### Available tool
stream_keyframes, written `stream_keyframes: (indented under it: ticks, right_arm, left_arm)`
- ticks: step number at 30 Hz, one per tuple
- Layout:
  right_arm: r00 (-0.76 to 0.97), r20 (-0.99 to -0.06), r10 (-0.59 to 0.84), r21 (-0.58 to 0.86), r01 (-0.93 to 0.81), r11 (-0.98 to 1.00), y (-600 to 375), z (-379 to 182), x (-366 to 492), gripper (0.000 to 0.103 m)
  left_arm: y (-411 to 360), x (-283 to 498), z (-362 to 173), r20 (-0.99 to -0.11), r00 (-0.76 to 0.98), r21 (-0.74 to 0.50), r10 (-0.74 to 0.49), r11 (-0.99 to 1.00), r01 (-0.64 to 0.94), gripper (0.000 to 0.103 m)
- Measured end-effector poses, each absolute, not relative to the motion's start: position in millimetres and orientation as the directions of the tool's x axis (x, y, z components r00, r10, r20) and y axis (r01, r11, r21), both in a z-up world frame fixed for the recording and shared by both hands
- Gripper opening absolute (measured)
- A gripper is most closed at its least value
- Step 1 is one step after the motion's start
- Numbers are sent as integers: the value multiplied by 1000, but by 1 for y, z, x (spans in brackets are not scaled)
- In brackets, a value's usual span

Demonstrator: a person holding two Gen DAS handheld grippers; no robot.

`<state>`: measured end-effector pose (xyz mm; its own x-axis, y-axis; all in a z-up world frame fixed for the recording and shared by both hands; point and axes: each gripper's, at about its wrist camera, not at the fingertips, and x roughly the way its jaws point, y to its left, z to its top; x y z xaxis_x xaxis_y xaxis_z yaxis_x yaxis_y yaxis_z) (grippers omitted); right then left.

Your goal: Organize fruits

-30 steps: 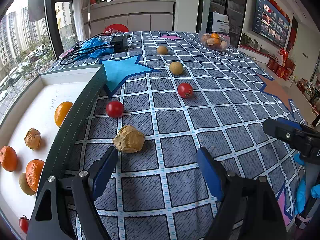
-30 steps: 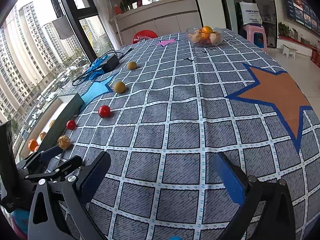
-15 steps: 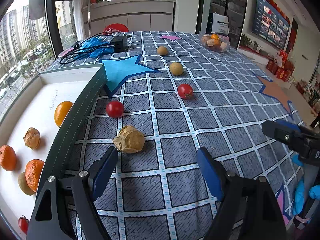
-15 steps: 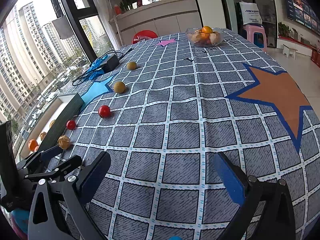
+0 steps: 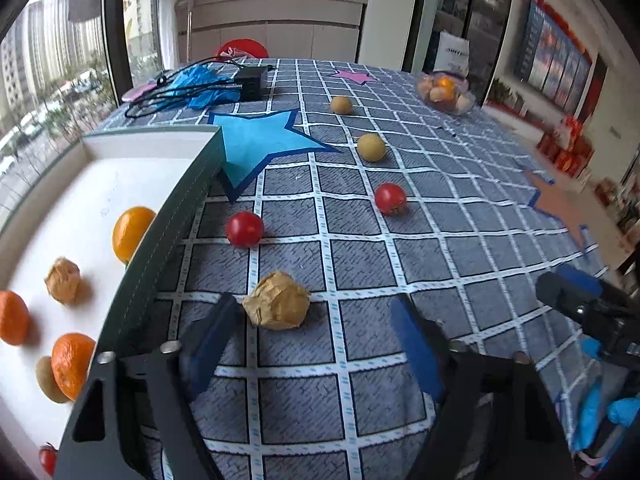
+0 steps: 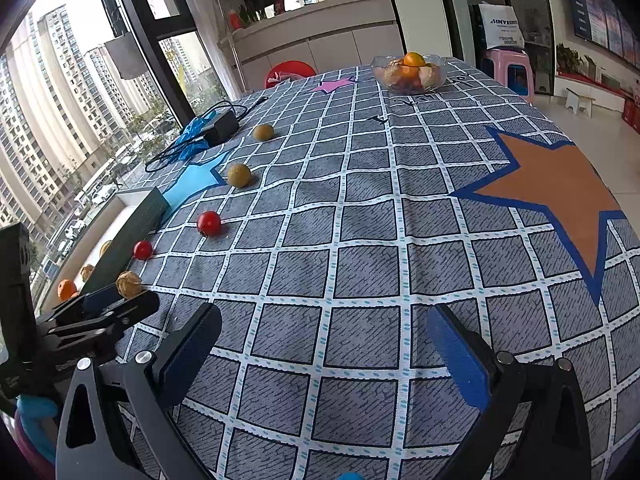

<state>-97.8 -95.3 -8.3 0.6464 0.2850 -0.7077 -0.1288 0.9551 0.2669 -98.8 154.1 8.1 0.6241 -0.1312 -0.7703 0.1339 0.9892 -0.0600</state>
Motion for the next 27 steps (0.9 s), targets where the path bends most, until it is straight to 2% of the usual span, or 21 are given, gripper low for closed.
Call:
stream_keyframes:
  ticks: [2,4,5,14,23,27]
  right_arm:
    - [643,-716,273,250,-129,960,-93,-8,-98,103]
    - [638,-726,257,227,-130,965,-90,-8,-97,103]
    - [636,-730,251,218,-131,967,-88,-9,-97,103]
    - [589,-802,99,2,-163,987,-56,-17,-89,103]
    - [536,-826,177,45,-249,967,-20,-8,-69,103]
    - [561,-813,152,-18,-285,958,17,-1,-49,103]
  left_arm:
    - [153,-95,8,-770,627,-43,-117,990,131,56]
    - [154,-91,9,-769,627,-52,-126,990,135,29]
    - [155,-90,10,-770,623,-63,-136,988,139,26]
    - [167,-118,7,-749,641,-71,-166,983,170,26]
    - [175,-120,7,-730,650,-118,-210,976,183,27]
    - [175,-121,6,-727,653,-124,-215,975,183,27]
